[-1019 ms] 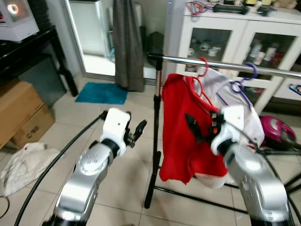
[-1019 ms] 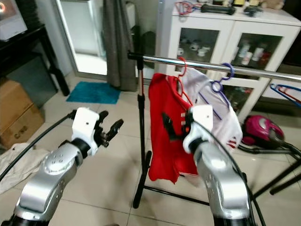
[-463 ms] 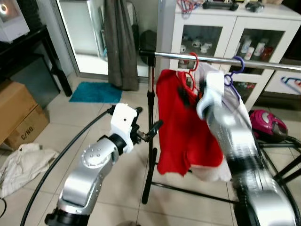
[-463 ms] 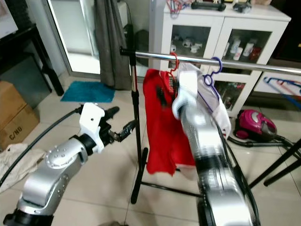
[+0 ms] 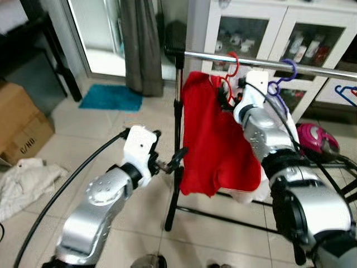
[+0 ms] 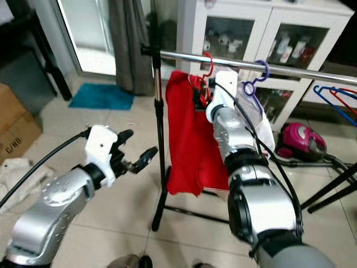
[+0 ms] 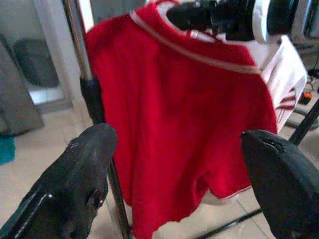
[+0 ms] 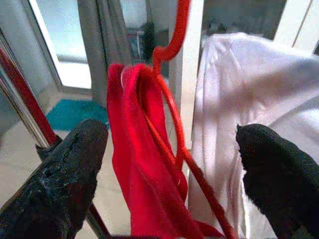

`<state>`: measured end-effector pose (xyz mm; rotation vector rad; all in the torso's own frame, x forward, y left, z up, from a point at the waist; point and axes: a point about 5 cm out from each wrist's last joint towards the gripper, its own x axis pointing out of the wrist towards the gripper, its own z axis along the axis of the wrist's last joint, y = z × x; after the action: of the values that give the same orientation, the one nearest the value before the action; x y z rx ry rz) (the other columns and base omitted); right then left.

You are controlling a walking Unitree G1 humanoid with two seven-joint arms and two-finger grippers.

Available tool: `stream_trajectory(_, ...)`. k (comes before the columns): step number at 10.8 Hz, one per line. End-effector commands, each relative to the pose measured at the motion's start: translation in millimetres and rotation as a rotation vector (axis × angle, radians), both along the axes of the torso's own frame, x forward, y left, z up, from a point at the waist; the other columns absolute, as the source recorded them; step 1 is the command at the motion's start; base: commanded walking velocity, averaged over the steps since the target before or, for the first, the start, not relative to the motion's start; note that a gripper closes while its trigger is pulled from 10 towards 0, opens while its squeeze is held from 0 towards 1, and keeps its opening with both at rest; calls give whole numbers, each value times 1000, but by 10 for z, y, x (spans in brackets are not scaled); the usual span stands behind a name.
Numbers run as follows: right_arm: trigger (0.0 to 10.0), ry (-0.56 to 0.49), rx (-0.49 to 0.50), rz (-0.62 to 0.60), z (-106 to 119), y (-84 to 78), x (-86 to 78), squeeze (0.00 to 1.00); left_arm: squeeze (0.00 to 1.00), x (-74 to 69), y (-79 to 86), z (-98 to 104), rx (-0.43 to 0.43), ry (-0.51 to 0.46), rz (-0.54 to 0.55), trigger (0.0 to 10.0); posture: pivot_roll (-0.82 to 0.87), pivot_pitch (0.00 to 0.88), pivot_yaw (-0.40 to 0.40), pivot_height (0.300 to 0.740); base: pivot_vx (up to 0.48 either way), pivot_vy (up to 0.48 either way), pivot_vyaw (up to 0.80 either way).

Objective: Hang hanger

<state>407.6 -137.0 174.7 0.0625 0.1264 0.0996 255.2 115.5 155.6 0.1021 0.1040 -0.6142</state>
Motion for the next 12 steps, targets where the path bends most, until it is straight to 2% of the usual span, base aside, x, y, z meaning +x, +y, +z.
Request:
stream_trajectory(1, 10000, -23, -13, -3, 74, -30, 27, 898, 545, -25, 14, 27, -5, -2, -3, 10000, 214, 130, 3, 740, 0, 0, 0)
stream_trajectory(2, 10000, -46, -2, -2, 163, -74, 61, 0, 86, -57, 48, 60, 3, -5, -18, 10000, 218, 140, 0, 740, 0, 0, 0)
stream_trajectory(3, 10000, -55, 6, 3, 201, -99, 75, 0, 0, -70, 64, 73, 8, -3, -24, 10000, 220, 145, 0, 740, 0, 0, 0)
stream_trajectory(7, 10000, -49, 45, 33, 313, -203, 109, 0, 0, -129, 85, 86, 25, 16, -55, 10000, 224, 152, -18, 740, 0, 0, 0)
stream_trajectory(10, 10000, -41, 6, 178, 324, -290, 84, 0, 0, -189, 81, 73, 28, 36, -108, 10000, 201, 127, -22, 740, 0, 0, 0)
stream_trajectory(11, 8078, -31, -4, 176, 332, -367, 79, 0, 0, -189, 49, 55, 33, 43, -138, 10000, 198, 116, -20, 740, 0, 0, 0)
stream_trajectory(12, 4784, -16, -9, 180, 327, -420, 71, 0, 0, -188, 28, 57, 30, 46, -161, 10000, 194, 110, -19, 740, 0, 0, 0)
